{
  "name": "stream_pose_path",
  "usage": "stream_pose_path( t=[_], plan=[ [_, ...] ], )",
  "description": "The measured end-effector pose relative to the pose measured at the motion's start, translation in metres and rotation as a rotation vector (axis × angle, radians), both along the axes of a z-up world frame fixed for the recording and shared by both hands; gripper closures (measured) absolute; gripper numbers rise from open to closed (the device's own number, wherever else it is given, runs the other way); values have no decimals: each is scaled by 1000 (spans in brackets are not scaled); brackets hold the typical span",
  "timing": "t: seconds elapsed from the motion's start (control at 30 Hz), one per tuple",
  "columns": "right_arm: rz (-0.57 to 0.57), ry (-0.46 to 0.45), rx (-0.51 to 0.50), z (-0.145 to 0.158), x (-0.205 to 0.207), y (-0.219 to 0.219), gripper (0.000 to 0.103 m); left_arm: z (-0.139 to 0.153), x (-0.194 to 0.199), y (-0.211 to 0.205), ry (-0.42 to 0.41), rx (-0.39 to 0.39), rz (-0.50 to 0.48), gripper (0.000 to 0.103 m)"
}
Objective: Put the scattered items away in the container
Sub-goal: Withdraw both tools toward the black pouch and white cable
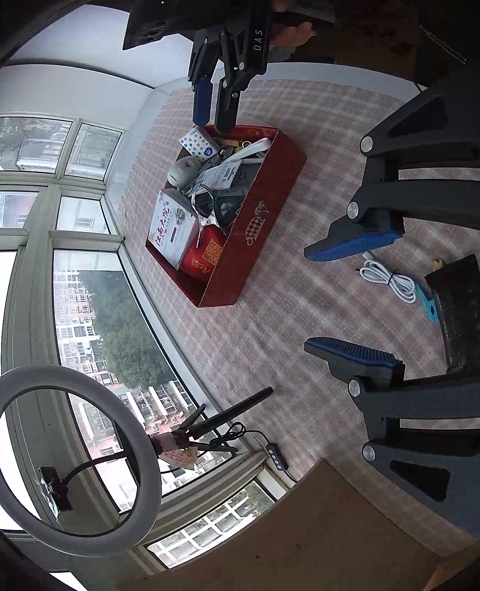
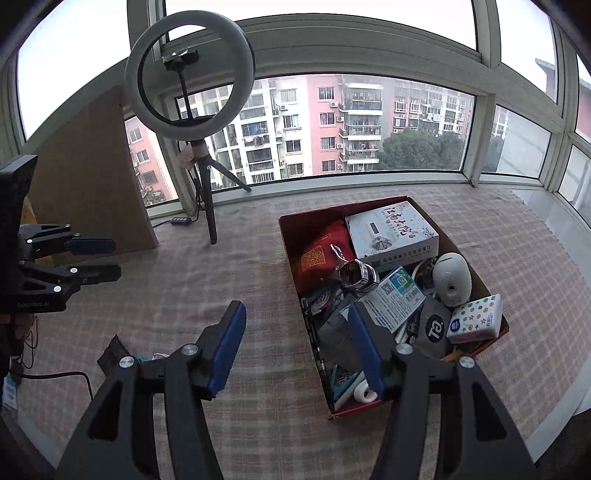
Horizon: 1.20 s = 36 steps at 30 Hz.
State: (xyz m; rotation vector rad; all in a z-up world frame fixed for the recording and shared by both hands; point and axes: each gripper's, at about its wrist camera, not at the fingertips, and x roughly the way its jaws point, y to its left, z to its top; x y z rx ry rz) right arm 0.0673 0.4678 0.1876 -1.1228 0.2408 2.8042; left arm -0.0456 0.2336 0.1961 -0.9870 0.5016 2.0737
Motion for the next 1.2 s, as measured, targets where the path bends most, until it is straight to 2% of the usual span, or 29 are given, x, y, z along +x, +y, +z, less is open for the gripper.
stream_pose_path(
  t=[0.13,0.33,0.47,0.6,0.87,1.0,1.2],
  plan=[
    [44,-23,-53,-22,2,-28,46,-14,9,-51,-12,0,79,62],
    [132,-72,-71,-58,-1,-82,46,-41,19,-112,-55,-17,190,62],
    [165,-85,-103,-71,-1,-103,46,-53,28,-138,-74,-23,232,62],
    [186,-91,-84,-75,2,-113,46,-57,40,-149,-74,-12,247,62],
    [184,-71,-56,-70,21,-107,46,-49,65,-135,-68,12,184,62],
    [135,-50,-72,-64,44,-84,46,-45,85,-109,-45,7,96,62],
    [-8,-47,-99,-65,82,-28,46,-45,122,-51,-22,-5,-71,62]
  ],
)
